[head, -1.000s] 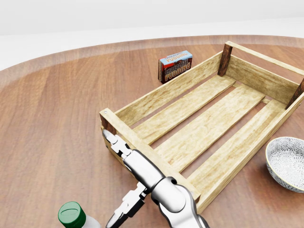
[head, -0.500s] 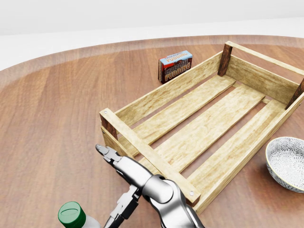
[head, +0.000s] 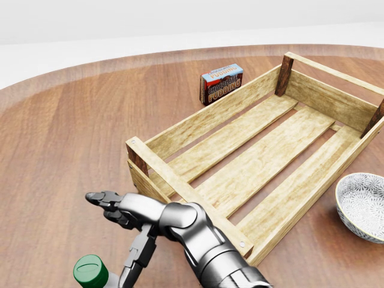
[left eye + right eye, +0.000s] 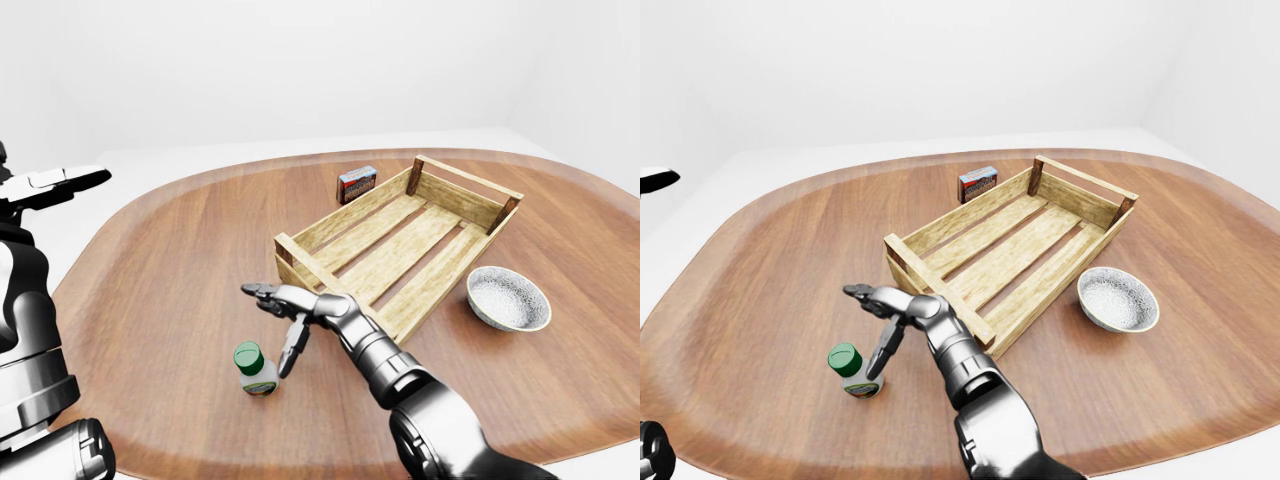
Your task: Pick up the salad dressing and put it in the tray.
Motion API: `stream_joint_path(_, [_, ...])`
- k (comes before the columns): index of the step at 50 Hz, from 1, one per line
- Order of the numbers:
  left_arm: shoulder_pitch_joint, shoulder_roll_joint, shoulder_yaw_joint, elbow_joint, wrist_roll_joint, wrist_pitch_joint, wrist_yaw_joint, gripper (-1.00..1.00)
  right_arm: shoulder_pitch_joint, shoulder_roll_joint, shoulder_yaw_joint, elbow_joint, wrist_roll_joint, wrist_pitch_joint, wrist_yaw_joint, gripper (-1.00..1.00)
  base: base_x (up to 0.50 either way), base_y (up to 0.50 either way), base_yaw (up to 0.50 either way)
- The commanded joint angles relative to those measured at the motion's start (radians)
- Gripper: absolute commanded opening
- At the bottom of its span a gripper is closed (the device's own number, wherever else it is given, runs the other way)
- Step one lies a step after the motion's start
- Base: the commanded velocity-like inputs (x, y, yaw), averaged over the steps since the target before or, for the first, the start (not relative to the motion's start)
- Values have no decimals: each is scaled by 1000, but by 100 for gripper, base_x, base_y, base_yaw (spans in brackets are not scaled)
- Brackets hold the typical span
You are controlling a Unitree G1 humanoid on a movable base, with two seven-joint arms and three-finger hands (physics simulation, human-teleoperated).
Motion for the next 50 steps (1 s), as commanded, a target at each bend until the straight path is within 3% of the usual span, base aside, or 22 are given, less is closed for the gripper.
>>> stream_joint_path(1, [-3, 2, 0, 21, 0, 0, -5, 100, -185, 35, -45, 205, 28, -14, 53, 100, 0, 0, 0])
stream_joint_path(6, [-3, 1, -3, 25, -1, 0, -3, 100, -215, 48, -69, 230, 37, 8, 53, 100, 0, 0, 0])
stream_joint_path(11, [-3, 2, -2, 28, -1, 0, -4, 100, -236, 76, -114, 230, 125, 67, 53, 100, 0, 0, 0])
stream_joint_path(16, [-2, 4, 0, 22, -5, 0, -3, 100, -228, 87, -102, 238, 142, 93, 53, 100, 0, 0, 0])
stream_joint_path(25, [-2, 5, 0, 36, -5, 0, -6, 100, -187, 117, -98, 253, 146, 62, 53, 100, 0, 0, 0])
stream_joint_path(30, [-2, 6, -1, 39, -6, 0, -6, 100, -184, 120, -100, 259, 141, 63, 53, 100, 0, 0, 0])
stream_joint_path(39, [3, 7, 2, 41, -8, 0, -9, 100, -153, 120, -80, 271, 75, 135, 53, 100, 0, 0, 0])
stream_joint_path(45, [2, 10, 3, 47, -9, 0, -10, 100, -151, 118, -5, 274, -83, 135, 53, 100, 0, 0, 0])
stream_joint_path(50, [2, 7, -1, 50, -7, 0, -10, 100, -162, 118, -2, 275, -176, 135, 53, 100, 0, 0, 0])
